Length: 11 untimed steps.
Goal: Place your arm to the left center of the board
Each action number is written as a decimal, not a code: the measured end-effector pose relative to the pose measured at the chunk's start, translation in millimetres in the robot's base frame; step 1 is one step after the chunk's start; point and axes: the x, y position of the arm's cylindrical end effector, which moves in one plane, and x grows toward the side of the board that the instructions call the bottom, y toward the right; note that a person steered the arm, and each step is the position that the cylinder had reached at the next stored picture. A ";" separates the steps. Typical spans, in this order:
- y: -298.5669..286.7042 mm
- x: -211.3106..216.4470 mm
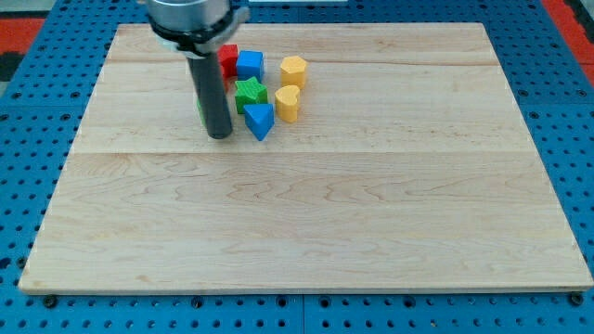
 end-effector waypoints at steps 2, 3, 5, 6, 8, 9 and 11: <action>9.0 46.9; 9.0 46.9; 3.1 70.2; -55.6 67.3; -159.2 -6.5; -148.3 -35.2; -69.8 -20.7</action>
